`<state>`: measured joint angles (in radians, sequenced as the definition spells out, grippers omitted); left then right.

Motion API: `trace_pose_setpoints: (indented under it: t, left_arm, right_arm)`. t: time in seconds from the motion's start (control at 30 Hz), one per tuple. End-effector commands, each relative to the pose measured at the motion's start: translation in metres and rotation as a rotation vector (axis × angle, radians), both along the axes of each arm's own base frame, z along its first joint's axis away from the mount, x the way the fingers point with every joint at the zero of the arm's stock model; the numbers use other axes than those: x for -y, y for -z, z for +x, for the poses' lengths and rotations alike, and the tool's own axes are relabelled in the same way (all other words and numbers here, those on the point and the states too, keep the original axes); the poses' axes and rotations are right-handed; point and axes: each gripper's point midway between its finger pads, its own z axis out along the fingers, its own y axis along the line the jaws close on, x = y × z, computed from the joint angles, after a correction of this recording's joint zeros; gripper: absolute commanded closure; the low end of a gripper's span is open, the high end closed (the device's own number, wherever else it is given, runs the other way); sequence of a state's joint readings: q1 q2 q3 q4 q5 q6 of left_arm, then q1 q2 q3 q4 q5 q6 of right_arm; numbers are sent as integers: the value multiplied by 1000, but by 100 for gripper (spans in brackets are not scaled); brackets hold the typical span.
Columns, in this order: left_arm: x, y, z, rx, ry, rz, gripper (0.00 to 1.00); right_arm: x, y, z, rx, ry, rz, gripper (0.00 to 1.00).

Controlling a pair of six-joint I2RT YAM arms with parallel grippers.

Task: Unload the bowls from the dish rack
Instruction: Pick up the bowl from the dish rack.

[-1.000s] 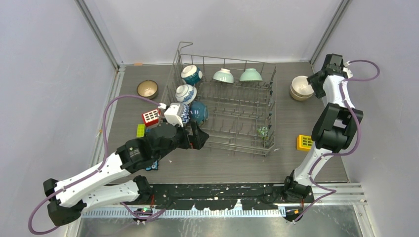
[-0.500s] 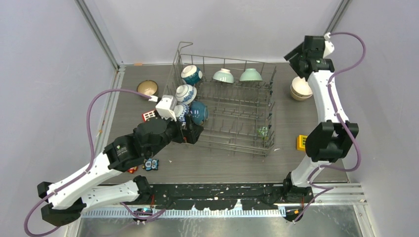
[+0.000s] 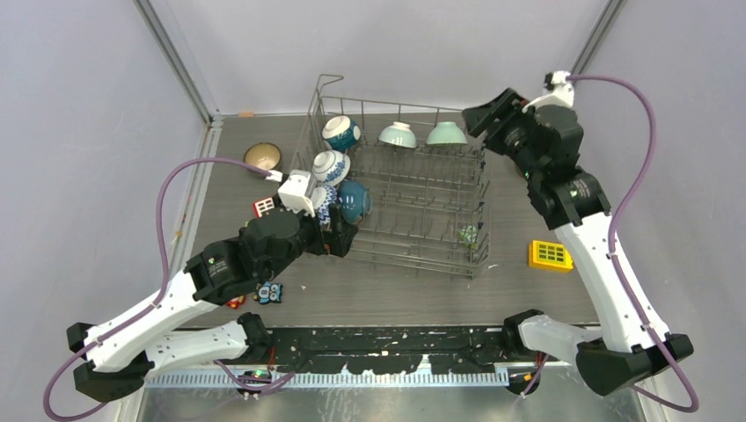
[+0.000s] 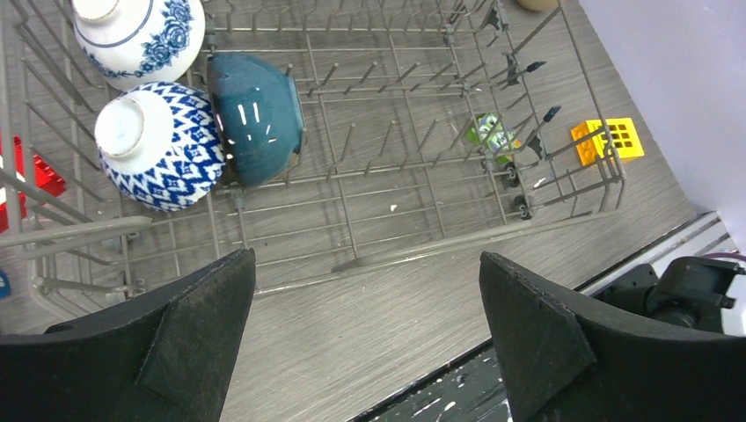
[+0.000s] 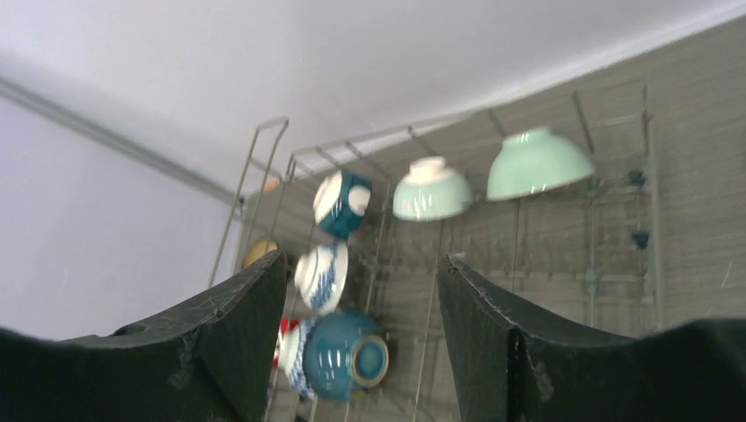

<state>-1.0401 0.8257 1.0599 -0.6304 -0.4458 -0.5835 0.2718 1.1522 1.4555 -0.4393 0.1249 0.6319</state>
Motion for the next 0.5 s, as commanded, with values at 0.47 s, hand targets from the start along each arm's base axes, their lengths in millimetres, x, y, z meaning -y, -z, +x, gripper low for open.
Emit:
trace_pose_setpoints:
  t: [0.47]
  left_arm:
    - [-8,-16,6,93,10,54,0]
  right_arm:
    - [-65,69,-86,-134,-350,-14,27]
